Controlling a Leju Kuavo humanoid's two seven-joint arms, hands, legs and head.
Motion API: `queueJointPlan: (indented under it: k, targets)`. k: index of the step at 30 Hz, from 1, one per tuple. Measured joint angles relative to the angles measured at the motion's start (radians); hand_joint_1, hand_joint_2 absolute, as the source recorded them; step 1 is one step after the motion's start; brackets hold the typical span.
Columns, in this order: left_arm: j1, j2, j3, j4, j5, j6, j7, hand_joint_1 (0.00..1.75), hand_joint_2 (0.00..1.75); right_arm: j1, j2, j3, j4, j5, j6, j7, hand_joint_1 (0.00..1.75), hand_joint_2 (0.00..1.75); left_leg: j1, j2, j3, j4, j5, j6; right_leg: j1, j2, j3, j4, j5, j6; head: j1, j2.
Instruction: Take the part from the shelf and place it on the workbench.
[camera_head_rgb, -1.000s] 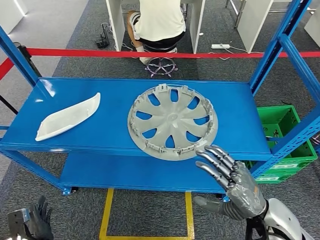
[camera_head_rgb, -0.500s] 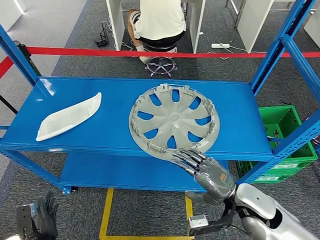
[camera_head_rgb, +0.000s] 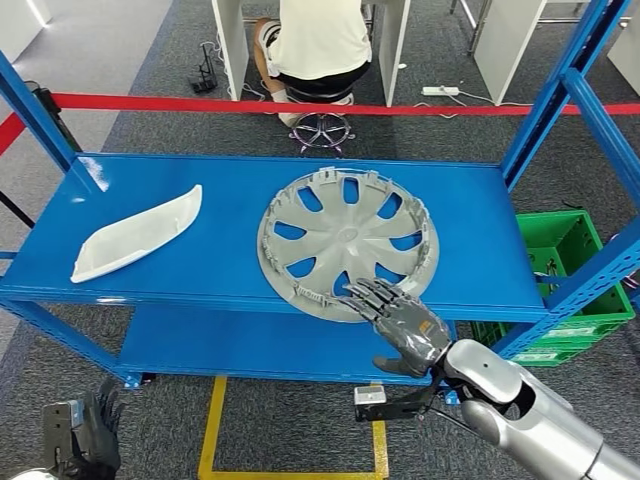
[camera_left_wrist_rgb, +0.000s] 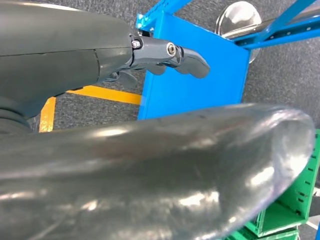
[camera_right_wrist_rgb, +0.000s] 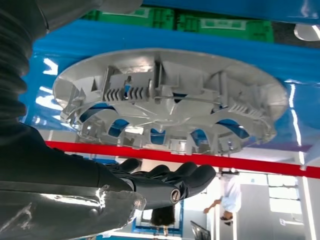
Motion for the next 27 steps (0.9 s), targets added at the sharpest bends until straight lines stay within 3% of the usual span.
queueJointPlan:
  k: [17, 23, 27]
  targets:
    - [-0.035, 0.027, -0.078, 0.051, 0.013, -0.008, -0.008, 0.0, 0.0, -0.243, 0.239, 0.021, 0.385, -0.025, 0.053, 0.029, 0.0, 1.75, 0.0, 0.0, 0.0, 0.0, 0.001, 0.0, 0.0, 0.0, 0.0, 0.0, 0.001, 0.0, 0.0, 0.0]
    - [-0.056, 0.039, -0.092, 0.097, 0.032, -0.004, -0.042, 0.0, 0.0, -0.27, 0.283, 0.034, 0.451, -0.145, 0.183, -0.038, 0.0, 1.75, 0.0, 0.0, 0.0, 0.0, 0.001, 0.0, 0.0, 0.0, 0.0, 0.0, 0.001, 0.0, 0.0, 0.0]
    - [-0.067, 0.047, -0.093, 0.13, 0.037, -0.004, -0.053, 0.0, 0.0, -0.271, 0.292, 0.05, 0.466, -0.179, 0.21, -0.053, 0.0, 1.75, 0.0, 0.0, 0.0, 0.0, 0.001, 0.0, 0.0, 0.0, 0.0, 0.0, 0.001, 0.0, 0.0, 0.0]
